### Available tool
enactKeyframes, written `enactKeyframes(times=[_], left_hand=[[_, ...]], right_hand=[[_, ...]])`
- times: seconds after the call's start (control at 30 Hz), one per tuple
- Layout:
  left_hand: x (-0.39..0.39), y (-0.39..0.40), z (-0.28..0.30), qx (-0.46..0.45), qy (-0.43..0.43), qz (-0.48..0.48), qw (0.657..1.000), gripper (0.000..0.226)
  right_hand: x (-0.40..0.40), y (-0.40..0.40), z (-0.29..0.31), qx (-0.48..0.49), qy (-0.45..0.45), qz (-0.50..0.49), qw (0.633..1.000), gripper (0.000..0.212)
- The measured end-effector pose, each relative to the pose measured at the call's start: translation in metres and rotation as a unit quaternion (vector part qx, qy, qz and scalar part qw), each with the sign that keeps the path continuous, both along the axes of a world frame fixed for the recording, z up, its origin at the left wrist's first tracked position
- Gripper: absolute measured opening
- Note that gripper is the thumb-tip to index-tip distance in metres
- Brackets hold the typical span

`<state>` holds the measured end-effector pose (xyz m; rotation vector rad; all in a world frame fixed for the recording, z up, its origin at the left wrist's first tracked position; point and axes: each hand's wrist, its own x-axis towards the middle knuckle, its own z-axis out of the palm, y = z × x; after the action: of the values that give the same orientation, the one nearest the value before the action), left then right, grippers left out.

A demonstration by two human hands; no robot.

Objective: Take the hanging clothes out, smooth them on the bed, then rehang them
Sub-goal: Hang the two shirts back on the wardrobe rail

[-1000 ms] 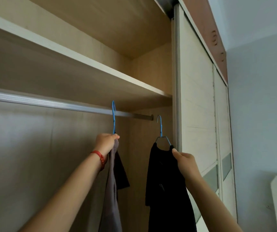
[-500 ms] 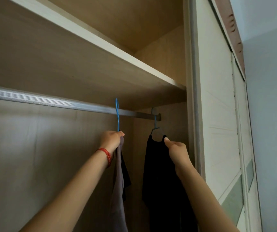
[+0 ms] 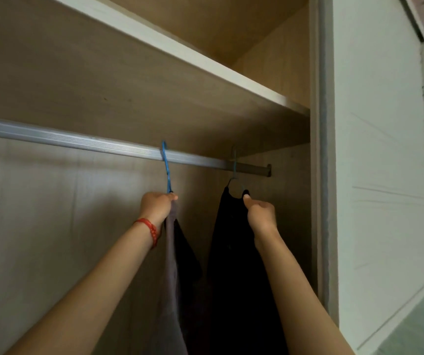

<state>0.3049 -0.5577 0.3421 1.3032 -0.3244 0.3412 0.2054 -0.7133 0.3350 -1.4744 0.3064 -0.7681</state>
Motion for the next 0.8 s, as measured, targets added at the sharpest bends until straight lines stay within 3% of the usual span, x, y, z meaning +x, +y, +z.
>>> enactKeyframes(times=[0.1,0.27,0.5,0.67,0.8], left_hand=[[0.004,0.003,-0.006,0.007,0.008,0.019,1.000,0.025],[0.002,-0.001,-0.008,0.018,0.018,0.017,1.000,0.019],[-0.001,0.006,-0.013,0.028,0.029,0.016,0.999,0.023],[-0.002,0.013,-0.016,0.034,0.023,0.015,0.999,0.024],[-0.003,0.016,-0.021,0.017,0.003,0.012,1.000,0.025]], right_hand=[[0.008,0.000,-0.005,-0.014,0.004,-0.004,1.000,0.026],[0.012,-0.001,-0.008,-0.028,0.007,-0.012,1.000,0.034],[0.018,0.004,-0.005,-0.064,0.045,0.015,0.997,0.023],[0.020,0.003,-0.025,-0.105,0.049,0.004,0.993,0.042],[-0.001,0.003,-0.041,-0.217,0.022,-0.094,0.971,0.019]])
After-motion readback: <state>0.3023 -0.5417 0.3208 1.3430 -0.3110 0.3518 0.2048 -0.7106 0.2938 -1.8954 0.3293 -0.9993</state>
